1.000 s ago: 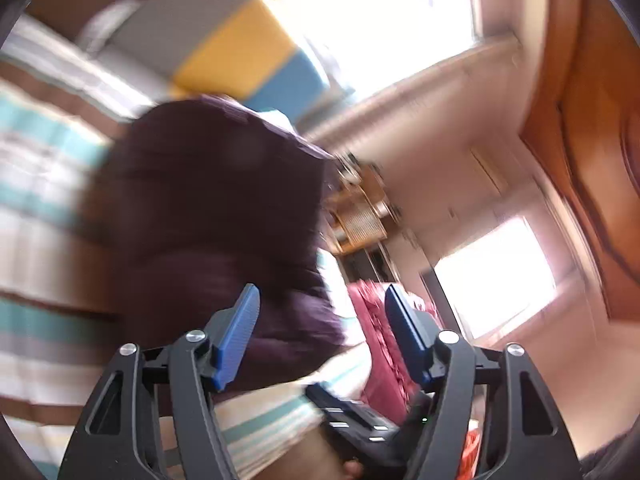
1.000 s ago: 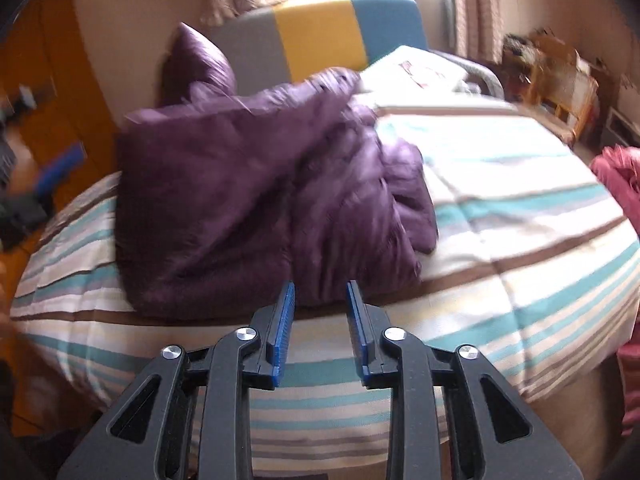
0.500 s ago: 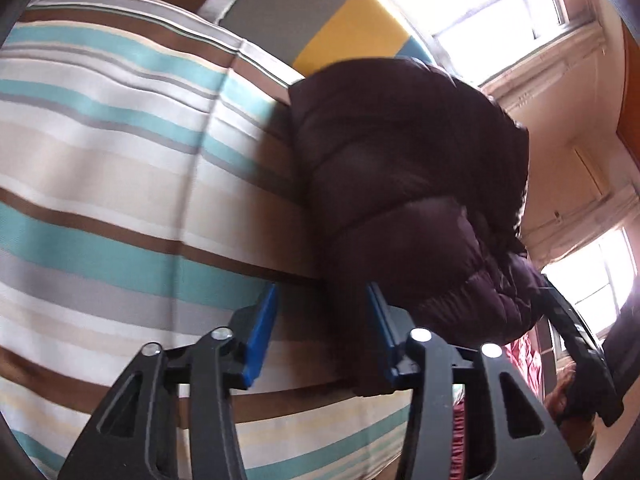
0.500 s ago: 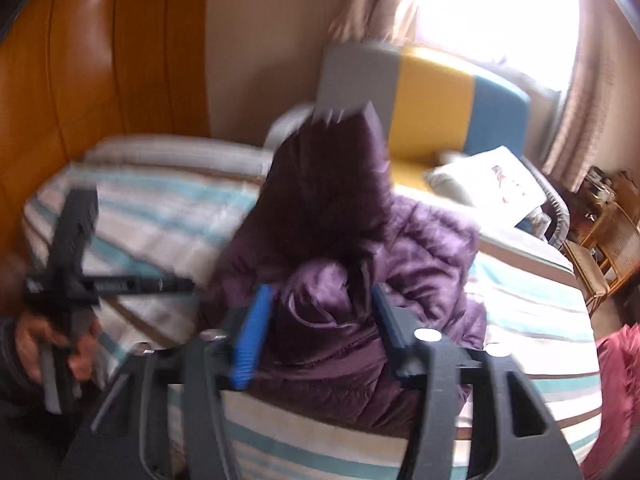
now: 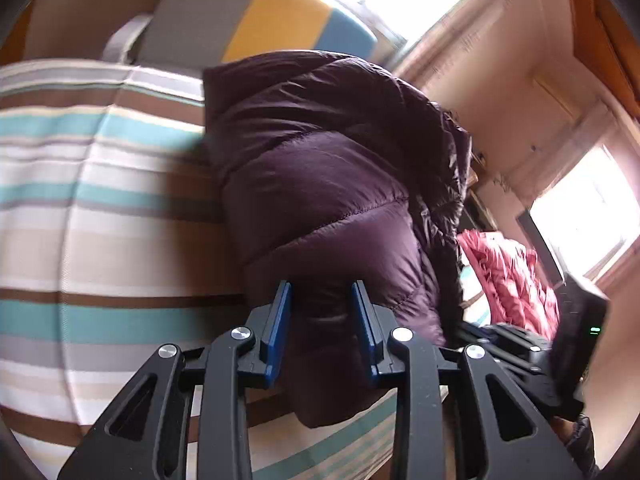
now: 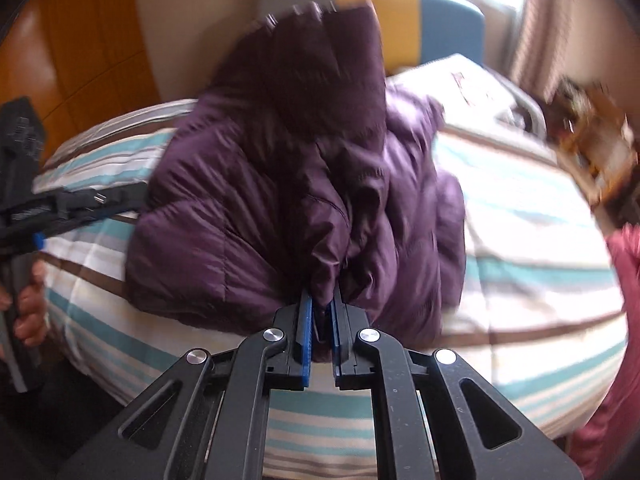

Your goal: Fold large clothes

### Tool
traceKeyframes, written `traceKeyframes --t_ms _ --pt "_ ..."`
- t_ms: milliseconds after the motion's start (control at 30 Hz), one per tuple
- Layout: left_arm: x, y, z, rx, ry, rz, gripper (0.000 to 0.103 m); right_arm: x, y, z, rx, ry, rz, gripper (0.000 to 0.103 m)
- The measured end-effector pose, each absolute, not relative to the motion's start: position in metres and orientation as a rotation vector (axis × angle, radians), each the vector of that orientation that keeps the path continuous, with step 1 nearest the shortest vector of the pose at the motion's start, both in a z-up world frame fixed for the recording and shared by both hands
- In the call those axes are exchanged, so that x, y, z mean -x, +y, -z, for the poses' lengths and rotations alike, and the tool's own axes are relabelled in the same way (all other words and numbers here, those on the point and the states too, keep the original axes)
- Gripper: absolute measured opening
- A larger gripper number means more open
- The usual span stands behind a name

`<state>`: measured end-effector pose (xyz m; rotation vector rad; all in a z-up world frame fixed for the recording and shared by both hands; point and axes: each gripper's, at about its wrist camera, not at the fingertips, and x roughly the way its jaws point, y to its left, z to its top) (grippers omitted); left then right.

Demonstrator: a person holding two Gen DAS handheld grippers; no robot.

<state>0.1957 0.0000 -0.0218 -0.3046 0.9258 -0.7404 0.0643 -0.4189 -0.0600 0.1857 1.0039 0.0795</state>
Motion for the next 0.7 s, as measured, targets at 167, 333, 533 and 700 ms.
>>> traceKeyframes --t_ms 167,333,533,700 --pt "-0.202 -0.037 0.032 0.213 0.95 0.739 0.033 -0.056 -0.438 0.109 -0.347 1.03 -0.066 0.007" --pt "-0.212 -0.045 0.041 0.191 0.967 0.693 0.033 -0.056 -0.444 0.113 -0.42 1.006 -0.077 0.007" --pt "-0.202 -0.043 0.031 0.232 0.955 0.672 0.034 -0.048 -0.45 0.092 -0.425 0.982 -0.063 0.007" --pt "-0.197 -0.045 0.03 0.215 0.929 0.661 0.037 -0.039 -0.449 0.072 -0.407 0.941 -0.026 0.007"
